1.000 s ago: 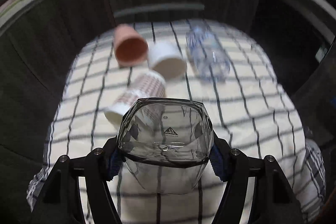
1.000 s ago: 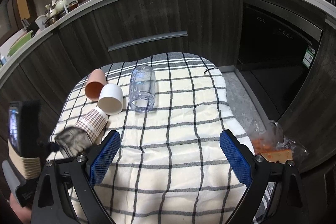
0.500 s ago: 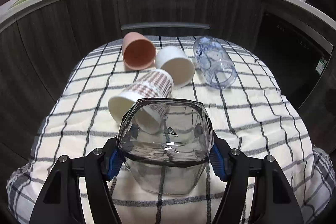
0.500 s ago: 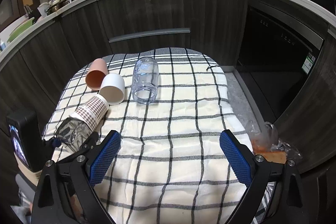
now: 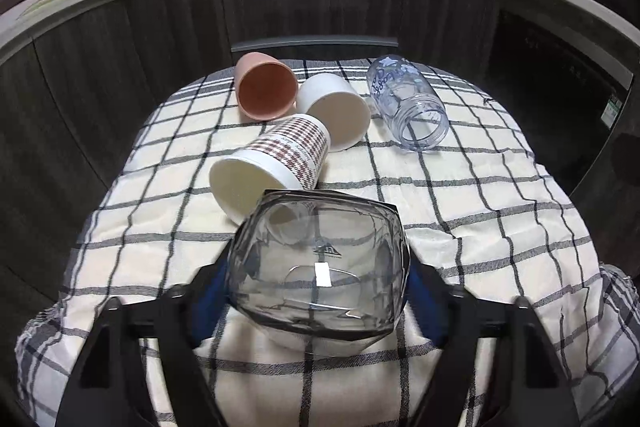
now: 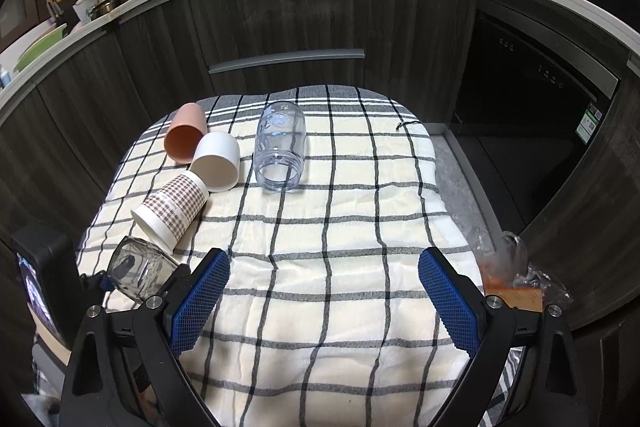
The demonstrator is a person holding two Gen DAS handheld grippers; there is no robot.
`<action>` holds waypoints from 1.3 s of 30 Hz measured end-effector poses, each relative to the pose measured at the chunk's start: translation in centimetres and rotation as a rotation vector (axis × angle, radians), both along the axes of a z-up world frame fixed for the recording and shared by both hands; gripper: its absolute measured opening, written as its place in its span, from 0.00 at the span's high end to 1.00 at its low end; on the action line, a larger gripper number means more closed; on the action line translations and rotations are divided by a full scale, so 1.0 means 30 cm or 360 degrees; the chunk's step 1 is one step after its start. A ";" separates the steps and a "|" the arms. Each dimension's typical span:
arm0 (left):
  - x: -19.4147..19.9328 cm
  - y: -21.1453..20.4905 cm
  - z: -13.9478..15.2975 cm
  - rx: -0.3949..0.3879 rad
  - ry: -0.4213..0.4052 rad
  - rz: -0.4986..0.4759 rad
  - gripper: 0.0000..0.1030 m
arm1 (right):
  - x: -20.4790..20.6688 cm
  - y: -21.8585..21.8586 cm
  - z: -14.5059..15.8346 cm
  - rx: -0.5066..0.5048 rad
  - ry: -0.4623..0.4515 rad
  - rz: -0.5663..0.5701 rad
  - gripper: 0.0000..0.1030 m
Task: Flip cup upside down
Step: 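Lift and rotate the glass cup with the left gripper, set it rim down, then open the left gripper and pull it back from the glass cup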
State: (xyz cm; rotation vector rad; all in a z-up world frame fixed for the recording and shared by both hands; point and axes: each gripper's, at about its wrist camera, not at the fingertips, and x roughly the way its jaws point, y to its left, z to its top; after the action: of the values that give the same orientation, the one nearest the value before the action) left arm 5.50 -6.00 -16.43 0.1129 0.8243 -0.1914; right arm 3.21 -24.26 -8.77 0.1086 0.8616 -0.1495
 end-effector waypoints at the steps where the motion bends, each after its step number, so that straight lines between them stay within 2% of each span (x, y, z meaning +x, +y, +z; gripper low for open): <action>1: -0.005 0.001 0.007 0.0005 -0.0013 0.0003 0.15 | -0.002 0.000 0.004 -0.0003 -0.0005 0.0001 0.07; 7: -0.022 0.025 0.056 -0.0039 0.0015 0.0006 0.15 | -0.011 0.002 0.036 0.0000 -0.0031 0.0003 0.07; 14: -0.059 0.071 0.144 -0.0103 -0.0025 0.0033 0.14 | -0.029 0.032 0.074 -0.0007 -0.0078 0.0024 0.07; 24: -0.132 0.140 0.291 -0.0147 -0.0185 0.0076 0.11 | -0.072 0.091 0.135 -0.0033 -0.0192 0.0059 0.07; 31: -0.141 0.193 0.328 -0.0177 -0.0157 0.0129 0.11 | -0.093 0.138 0.180 -0.0043 -0.0251 0.0089 0.07; 39: -0.179 0.239 0.377 -0.0170 -0.0183 0.0157 0.11 | -0.126 0.183 0.232 -0.0069 -0.0356 0.0121 0.07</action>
State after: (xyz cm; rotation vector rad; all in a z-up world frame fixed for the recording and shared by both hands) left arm 0.13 1.17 -5.13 -0.0172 0.7019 -0.1345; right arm -0.57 -18.77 -1.80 0.0509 0.6380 -0.0830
